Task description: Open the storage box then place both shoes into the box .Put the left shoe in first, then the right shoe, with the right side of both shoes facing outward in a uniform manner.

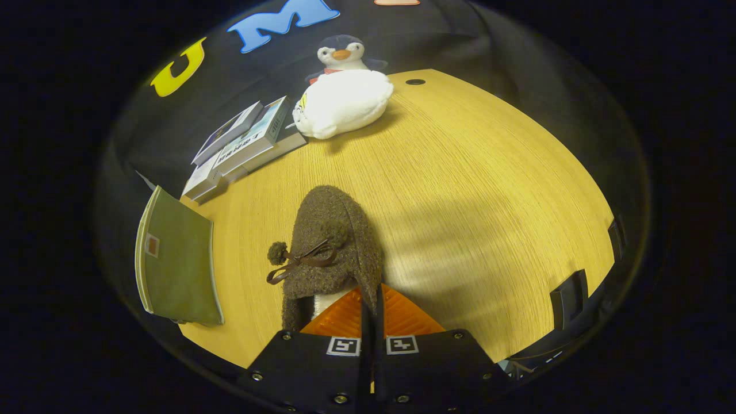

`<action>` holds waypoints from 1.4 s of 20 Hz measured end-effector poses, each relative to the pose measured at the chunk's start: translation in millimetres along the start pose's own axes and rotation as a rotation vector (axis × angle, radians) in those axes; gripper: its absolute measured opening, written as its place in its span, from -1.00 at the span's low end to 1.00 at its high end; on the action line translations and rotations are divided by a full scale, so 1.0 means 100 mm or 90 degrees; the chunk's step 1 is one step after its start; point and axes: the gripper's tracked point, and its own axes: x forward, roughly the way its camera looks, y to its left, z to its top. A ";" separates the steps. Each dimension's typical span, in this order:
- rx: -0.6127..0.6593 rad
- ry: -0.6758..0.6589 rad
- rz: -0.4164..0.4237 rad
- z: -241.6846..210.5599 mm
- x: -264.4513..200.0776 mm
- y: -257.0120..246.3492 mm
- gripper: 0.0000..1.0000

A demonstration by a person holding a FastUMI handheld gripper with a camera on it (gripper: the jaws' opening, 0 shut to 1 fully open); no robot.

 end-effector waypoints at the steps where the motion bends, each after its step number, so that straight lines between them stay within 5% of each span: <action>1: 0.006 -0.005 0.007 0.04 -0.06 0.06 -0.96; 15: -0.035 -0.080 0.133 0.51 -0.80 1.71 -0.96; 28: -0.055 -0.069 0.255 0.21 -0.84 3.39 -0.96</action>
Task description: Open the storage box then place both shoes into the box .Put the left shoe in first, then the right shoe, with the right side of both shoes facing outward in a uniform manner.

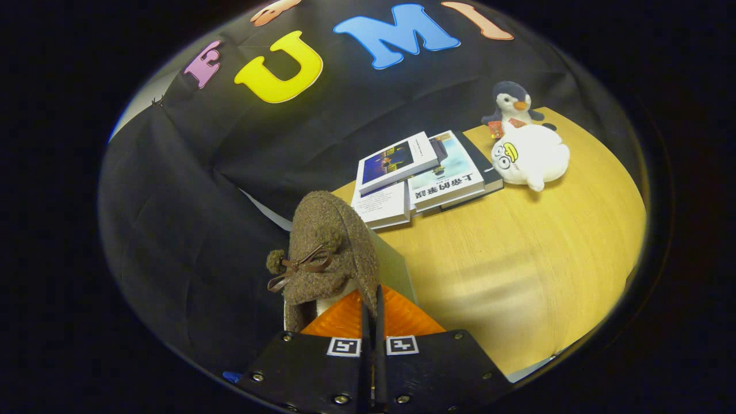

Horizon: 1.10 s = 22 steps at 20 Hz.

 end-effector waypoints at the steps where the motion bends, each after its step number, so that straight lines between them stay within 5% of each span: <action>1: -0.001 0.005 0.000 -0.05 0.07 0.06 -0.96; 10: -0.030 0.007 -0.069 -0.39 0.51 0.11 -0.94; 12: -0.030 -0.011 -0.039 -0.36 0.51 0.25 -0.34; 15: -0.079 -0.037 -0.023 -0.27 0.33 0.34 0.98; 22: -0.189 -0.142 -0.018 0.15 -0.33 0.19 0.95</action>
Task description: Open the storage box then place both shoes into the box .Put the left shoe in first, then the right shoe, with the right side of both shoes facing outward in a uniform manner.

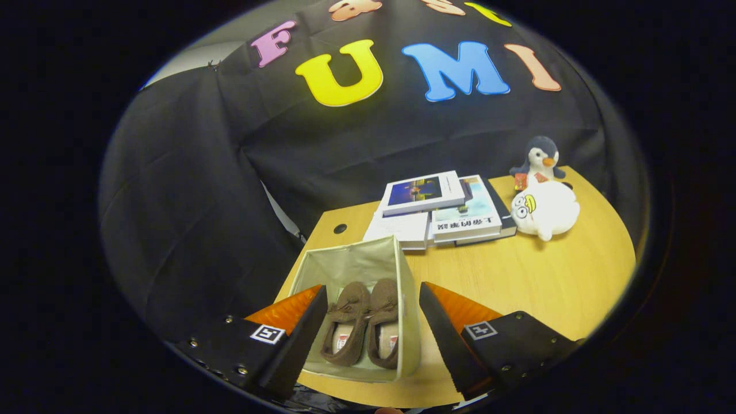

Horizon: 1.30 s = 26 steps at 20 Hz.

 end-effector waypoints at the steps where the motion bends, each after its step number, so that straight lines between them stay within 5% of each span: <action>1: -0.010 -0.018 -0.006 0.10 -0.10 -0.08 0.95; 13: -0.102 -0.262 -0.129 1.08 -1.48 -1.17 0.95; 21: -0.129 -0.400 -0.231 1.29 -2.24 -1.76 0.94; 26: -0.138 -0.411 -0.261 1.26 -2.40 -1.93 0.95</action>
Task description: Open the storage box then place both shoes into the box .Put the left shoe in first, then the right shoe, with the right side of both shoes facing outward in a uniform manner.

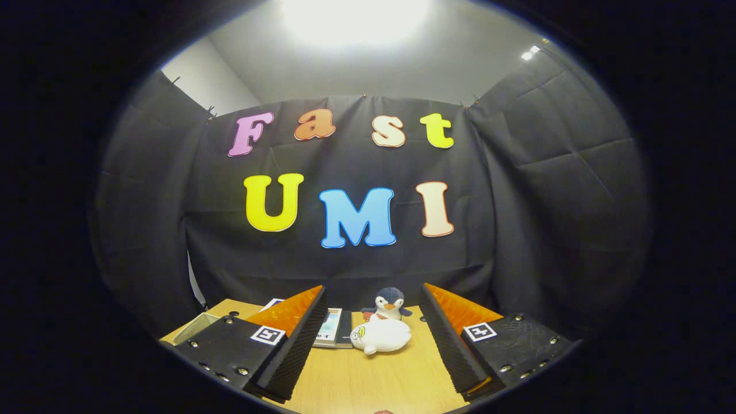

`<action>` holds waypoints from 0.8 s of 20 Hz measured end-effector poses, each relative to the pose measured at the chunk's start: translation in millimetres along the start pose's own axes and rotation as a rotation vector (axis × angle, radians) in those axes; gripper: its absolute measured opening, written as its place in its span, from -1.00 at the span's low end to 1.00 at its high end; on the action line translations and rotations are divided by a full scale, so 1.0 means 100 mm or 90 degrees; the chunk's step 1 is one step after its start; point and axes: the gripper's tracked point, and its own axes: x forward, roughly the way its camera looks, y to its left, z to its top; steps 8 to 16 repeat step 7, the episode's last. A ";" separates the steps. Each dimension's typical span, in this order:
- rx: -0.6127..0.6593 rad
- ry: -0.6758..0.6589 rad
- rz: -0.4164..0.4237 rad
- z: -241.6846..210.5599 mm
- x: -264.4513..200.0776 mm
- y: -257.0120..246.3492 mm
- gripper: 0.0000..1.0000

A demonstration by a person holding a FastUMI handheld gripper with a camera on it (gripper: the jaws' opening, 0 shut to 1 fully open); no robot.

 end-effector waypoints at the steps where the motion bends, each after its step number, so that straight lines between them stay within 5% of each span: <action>1: 0.001 -0.001 0.000 0.00 -0.02 -0.02 0.95; 16: 0.003 -0.011 -0.001 -0.05 -0.09 -0.10 0.95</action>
